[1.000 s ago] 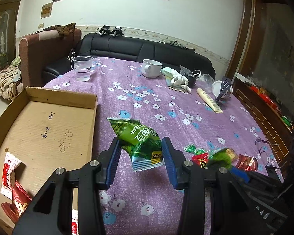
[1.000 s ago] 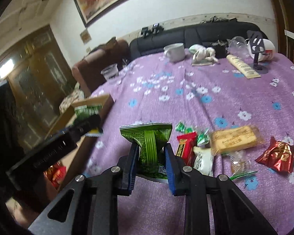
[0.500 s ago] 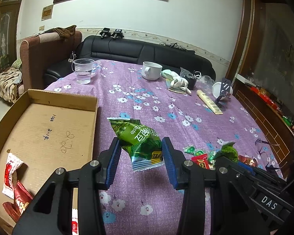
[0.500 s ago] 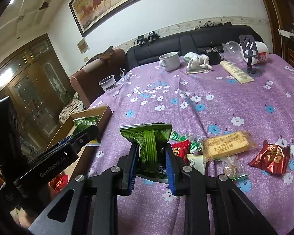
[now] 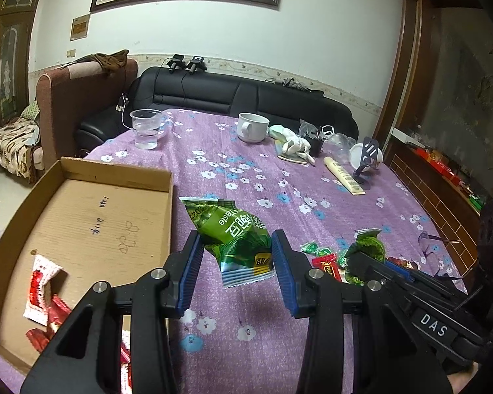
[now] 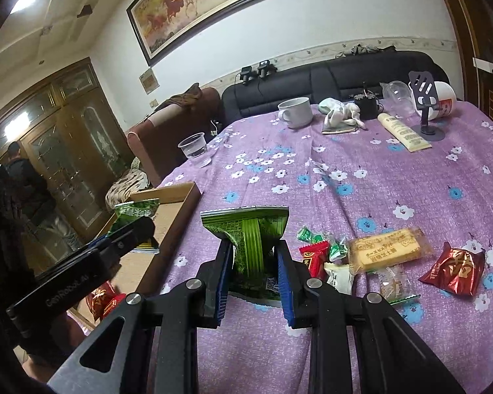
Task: Organize snacks
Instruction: 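Carry the green packet with the left gripper while the right carries its green packet over the box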
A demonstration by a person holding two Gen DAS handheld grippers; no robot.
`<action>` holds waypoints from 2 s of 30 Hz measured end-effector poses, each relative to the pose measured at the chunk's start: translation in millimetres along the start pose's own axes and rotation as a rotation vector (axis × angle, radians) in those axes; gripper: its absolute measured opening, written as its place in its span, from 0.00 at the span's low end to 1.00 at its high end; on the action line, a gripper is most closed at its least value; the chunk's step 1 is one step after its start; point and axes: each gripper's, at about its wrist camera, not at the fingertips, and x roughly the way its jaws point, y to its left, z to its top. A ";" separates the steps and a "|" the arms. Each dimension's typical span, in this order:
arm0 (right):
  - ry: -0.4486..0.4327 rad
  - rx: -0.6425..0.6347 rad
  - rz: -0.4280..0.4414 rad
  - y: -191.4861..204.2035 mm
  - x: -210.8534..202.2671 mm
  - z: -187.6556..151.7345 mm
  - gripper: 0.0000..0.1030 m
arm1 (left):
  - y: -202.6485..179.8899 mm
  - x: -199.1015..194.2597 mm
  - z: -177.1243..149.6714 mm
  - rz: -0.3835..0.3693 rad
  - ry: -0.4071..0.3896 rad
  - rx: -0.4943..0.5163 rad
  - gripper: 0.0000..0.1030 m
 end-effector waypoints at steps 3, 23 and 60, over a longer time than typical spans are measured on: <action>-0.001 -0.003 0.001 1.2 0.0 -0.3 0.26 | 2.8 -3.9 0.4 0.004 -0.004 -0.003 0.40; -0.008 -0.045 0.027 13.2 -2.3 -3.9 0.25 | 30.5 -27.1 -0.7 0.041 -0.029 -0.036 0.40; 0.081 -0.101 0.140 73.7 14.5 -9.2 0.25 | 143.8 -30.4 -28.8 0.195 -0.034 -0.163 0.40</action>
